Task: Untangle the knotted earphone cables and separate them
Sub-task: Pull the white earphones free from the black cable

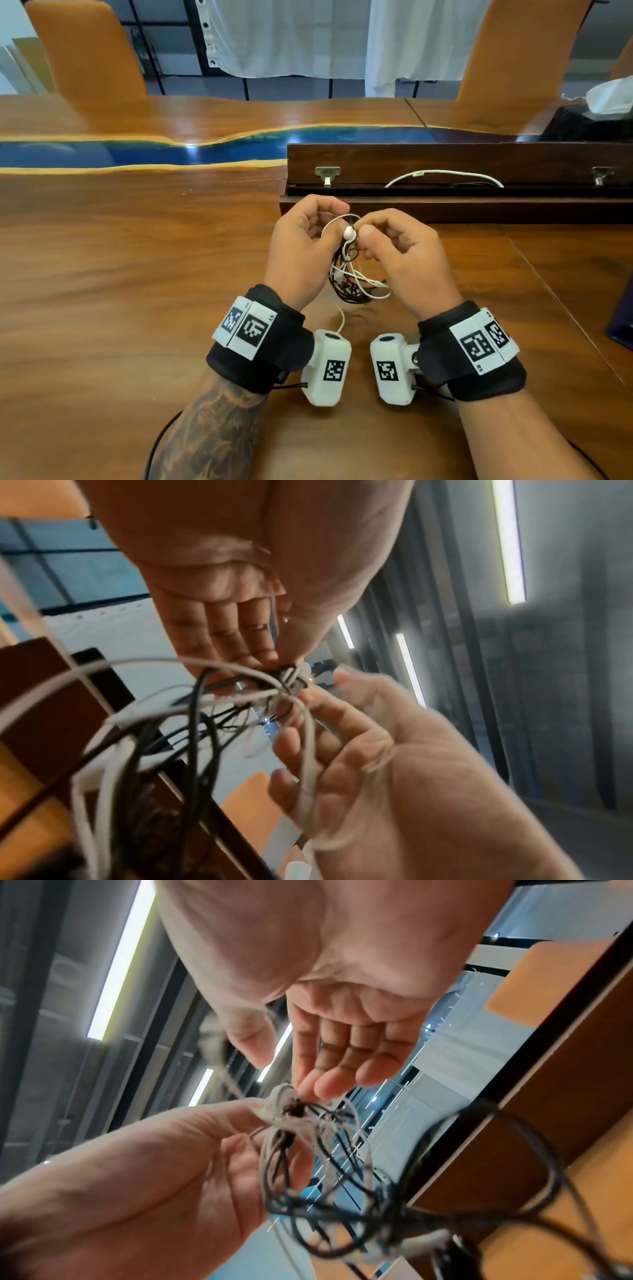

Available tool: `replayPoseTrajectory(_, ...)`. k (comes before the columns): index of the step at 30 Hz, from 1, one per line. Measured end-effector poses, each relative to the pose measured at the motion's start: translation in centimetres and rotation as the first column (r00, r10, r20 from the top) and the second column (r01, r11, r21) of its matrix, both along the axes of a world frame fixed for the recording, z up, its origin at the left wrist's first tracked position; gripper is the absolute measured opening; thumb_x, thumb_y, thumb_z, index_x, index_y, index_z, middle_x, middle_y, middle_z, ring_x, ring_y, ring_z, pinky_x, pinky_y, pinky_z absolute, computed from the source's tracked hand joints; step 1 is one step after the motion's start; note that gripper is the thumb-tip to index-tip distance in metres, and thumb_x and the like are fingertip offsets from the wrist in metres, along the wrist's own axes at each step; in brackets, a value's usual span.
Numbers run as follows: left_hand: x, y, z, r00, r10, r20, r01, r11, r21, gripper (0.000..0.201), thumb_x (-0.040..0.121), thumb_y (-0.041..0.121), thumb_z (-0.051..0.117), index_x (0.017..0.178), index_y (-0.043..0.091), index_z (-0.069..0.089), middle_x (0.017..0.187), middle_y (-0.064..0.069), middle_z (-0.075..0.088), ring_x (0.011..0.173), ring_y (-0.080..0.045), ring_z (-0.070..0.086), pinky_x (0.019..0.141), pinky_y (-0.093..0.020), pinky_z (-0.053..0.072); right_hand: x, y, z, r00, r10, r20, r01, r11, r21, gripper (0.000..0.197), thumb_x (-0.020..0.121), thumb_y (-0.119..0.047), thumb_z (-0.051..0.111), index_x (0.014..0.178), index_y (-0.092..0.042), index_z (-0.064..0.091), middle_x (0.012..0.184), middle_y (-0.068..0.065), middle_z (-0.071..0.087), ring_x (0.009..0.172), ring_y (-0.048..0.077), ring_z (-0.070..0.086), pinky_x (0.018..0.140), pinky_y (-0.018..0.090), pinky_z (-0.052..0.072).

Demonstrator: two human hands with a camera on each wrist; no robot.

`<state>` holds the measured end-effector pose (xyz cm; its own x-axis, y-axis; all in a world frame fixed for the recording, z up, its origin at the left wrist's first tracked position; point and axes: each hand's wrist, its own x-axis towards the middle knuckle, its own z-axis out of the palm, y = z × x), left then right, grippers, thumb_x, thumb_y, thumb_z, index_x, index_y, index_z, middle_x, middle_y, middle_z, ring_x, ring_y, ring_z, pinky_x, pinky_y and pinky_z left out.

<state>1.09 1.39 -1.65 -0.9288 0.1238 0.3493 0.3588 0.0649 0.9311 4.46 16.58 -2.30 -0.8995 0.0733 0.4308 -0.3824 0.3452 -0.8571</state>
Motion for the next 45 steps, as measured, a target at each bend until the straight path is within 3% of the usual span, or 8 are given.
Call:
replayPoseTrajectory(14, -1.0, -1.0, -0.8, 0.988, 0.098, -0.12, -0.124, 0.963, -0.238, 0.019, 0.097, 0.006, 0.058, 0.099, 0.025, 0.058, 0.089, 0.007, 0.062, 0.079, -0.006, 0.059, 0.069, -0.022, 0.053, -0.7, 0.2, -0.6, 0.992, -0.088, -0.095, 0.095, 0.993, 0.072, 0.012, 0.097, -0.021, 0.067, 0.106, -0.029, 0.068, 0.109, -0.006, 0.063, 0.099, 0.004, 0.061, 0.079, 0.014, 0.05)
replayPoseTrajectory(18, -2.2, -2.6, -1.4, 0.978, 0.202, -0.059, -0.211, 0.933, -0.293, 0.018, 0.099, 0.007, 0.051, 0.1, 0.024, 0.055, 0.088, 0.005, 0.058, 0.073, -0.007, 0.053, 0.071, -0.027, 0.05, -1.3, 1.6, 0.1, 0.974, -0.201, -0.102, 0.155, 0.925, -0.348, 0.011, 0.101, -0.029, 0.056, 0.111, -0.027, 0.06, 0.109, 0.0, 0.069, 0.102, 0.017, 0.067, 0.084, 0.035, 0.056)
replayPoseTrajectory(24, -2.7, -3.3, -1.3, 0.972, 0.232, -0.023, -0.23, 0.936, -0.265, 0.023, 0.1, 0.005, 0.048, 0.096, 0.027, 0.055, 0.088, 0.003, 0.058, 0.082, -0.026, 0.063, 0.074, -0.047, 0.058, -1.0, 1.6, 0.8, 0.976, -0.206, -0.072, 0.087, 0.673, -0.734, 0.015, 0.11, -0.019, 0.036, 0.116, -0.014, 0.049, 0.082, 0.002, 0.07, 0.087, 0.027, 0.073, 0.078, 0.035, 0.058)
replayPoseTrajectory(28, -2.1, -2.9, -0.5, 0.984, 0.176, 0.012, -0.174, 0.979, -0.105, 0.02, 0.102, 0.0, 0.045, 0.101, 0.017, 0.055, 0.093, 0.0, 0.057, 0.073, -0.015, 0.065, 0.062, -0.042, 0.062, -0.8, 1.4, 0.1, 0.989, -0.145, 0.001, 0.118, 0.805, -0.581, 0.025, 0.107, -0.027, 0.043, 0.102, -0.014, 0.065, 0.065, -0.003, 0.051, 0.061, 0.015, 0.054, 0.064, 0.032, 0.049)
replayPoseTrajectory(32, -1.4, -2.5, 0.1, 0.995, 0.1, 0.008, -0.1, 0.995, 0.001, 0.024, 0.103, -0.001, 0.045, 0.099, 0.02, 0.056, 0.097, -0.007, 0.056, 0.071, -0.011, 0.066, 0.061, -0.042, 0.062, -0.8, 0.8, -0.5, 0.991, -0.114, 0.066, 0.126, 0.97, -0.209, 0.049, 0.102, -0.046, 0.049, 0.067, -0.018, 0.07, 0.072, -0.005, 0.065, 0.077, 0.009, 0.062, 0.08, 0.03, 0.049)
replayPoseTrajectory(36, -1.0, -2.2, 0.3, 0.999, 0.021, -0.041, -0.021, 1.0, 0.001, 0.022, 0.101, -0.001, 0.048, 0.1, 0.019, 0.058, 0.094, 0.002, 0.056, 0.076, -0.015, 0.064, 0.066, -0.049, 0.062, -0.9, 0.6, -0.8, 0.995, -0.074, 0.062, 0.073, 0.997, 0.008, 0.006, 0.095, -0.025, 0.069, 0.093, -0.028, 0.073, 0.096, -0.003, 0.068, 0.088, 0.005, 0.061, 0.076, 0.02, 0.048)
replayPoseTrajectory(38, -0.9, -1.9, 0.3, 0.998, -0.013, -0.066, 0.013, 1.0, -0.003, 0.022, 0.1, -0.001, 0.05, 0.101, 0.019, 0.06, 0.096, -0.002, 0.06, 0.085, -0.022, 0.065, 0.072, -0.054, 0.06, -0.7, 0.6, -1.1, 0.992, 0.012, 0.126, -0.023, 0.996, 0.086, 0.016, 0.093, -0.024, 0.071, 0.105, -0.034, 0.072, 0.097, -0.003, 0.068, 0.087, 0.009, 0.061, 0.075, 0.019, 0.051)
replayPoseTrajectory(45, -0.8, -0.7, -0.6, 0.996, -0.086, 0.008, 0.084, 0.992, 0.095, 0.021, 0.098, 0.002, 0.058, 0.109, 0.018, 0.063, 0.108, -0.009, 0.064, 0.1, -0.02, 0.067, 0.081, -0.045, 0.062, -0.9, 0.9, -1.4, 0.98, 0.005, 0.199, -0.036, 0.987, 0.154, 0.004, 0.093, -0.023, 0.072, 0.095, -0.026, 0.069, 0.084, -0.002, 0.068, 0.079, 0.013, 0.062, 0.07, 0.023, 0.052)
